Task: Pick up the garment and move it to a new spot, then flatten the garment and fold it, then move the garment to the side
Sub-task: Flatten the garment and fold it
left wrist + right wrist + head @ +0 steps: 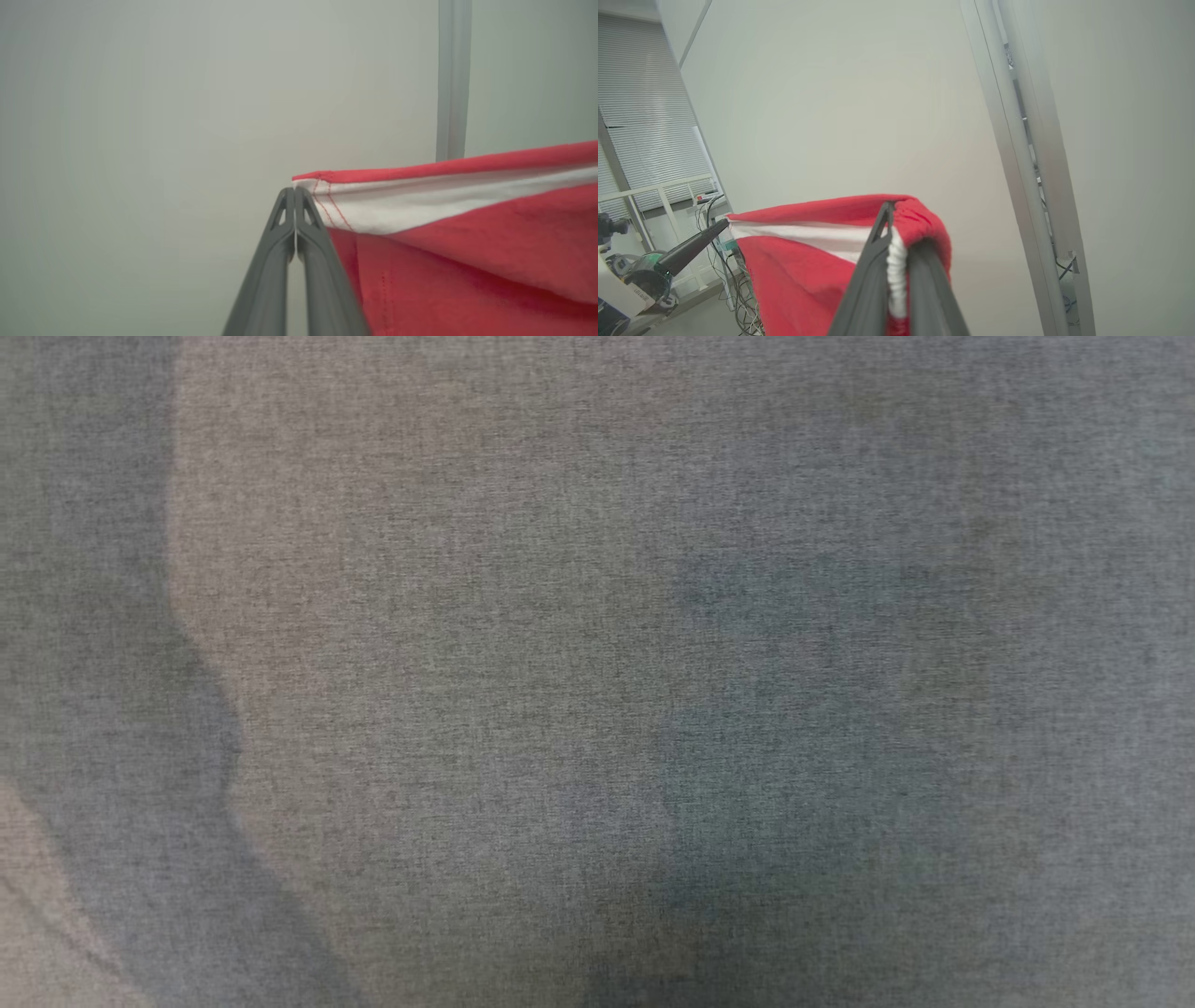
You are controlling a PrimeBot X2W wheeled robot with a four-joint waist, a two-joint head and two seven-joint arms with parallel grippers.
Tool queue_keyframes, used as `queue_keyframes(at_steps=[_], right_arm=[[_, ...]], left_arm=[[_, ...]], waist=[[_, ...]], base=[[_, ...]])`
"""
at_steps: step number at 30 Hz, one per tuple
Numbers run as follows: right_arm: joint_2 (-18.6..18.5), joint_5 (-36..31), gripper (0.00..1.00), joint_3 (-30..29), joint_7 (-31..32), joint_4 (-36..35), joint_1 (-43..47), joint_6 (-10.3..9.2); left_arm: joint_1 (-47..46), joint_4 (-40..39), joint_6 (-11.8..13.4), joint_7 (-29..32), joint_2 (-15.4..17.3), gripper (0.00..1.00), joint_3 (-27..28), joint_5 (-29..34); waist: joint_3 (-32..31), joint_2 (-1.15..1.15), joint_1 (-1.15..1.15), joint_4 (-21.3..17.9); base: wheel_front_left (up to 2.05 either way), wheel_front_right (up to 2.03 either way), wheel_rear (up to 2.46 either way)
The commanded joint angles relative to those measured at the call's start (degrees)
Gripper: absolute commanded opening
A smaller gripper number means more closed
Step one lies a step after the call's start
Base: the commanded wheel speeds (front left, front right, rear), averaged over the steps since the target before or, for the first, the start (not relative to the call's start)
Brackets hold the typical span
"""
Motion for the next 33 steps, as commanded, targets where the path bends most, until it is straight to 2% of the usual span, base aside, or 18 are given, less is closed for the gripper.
queue_keyframes(at_steps=[1,7,15,23,33], right_arm=[[-0.44,0.61,0.0,-0.74,-1.24,0.98,-1.89,0.0],[0.75,2.01,0.0,0.54,-2.52,2.69,-3.58,0.0],[-0.64,5.3,0.0,9.47,-1.09,3.13,2.2,0.01],[-3.67,10.2,0.0,20.0,0.15,-0.85,12.14,0.01],[-5.27,16.76,0.0,28.4,-0.58,-6.3,25.91,0.01]], left_arm=[[-2.6,1.64,-0.04,-1.46,0.02,0.0,0.45,0.24],[-6.83,7.4,-0.01,-2.91,-2.27,0.0,-0.62,-2.64],[-0.74,7.87,-0.02,1.13,-2.67,0.0,-7.93,-8.26],[12.34,3.3,-0.03,3.91,0.86,0.0,-14.91,-17.98],[31.73,-5.61,-0.03,7.31,8.71,0.0,-19.58,-29.5]], waist=[[0.13,0.0,0.0,0.3],[0.12,0.0,0.0,1.01],[-0.25,0.0,0.0,1.68],[-4.98,0.0,0.0,0.67],[-16.44,0.0,0.0,-1.95]], base=[[0.0,0.0,0.0],[0.0,0.0,0.0],[0.0,0.0,0.0],[0.0,0.0,0.0],[0.0,0.0,0.0]])
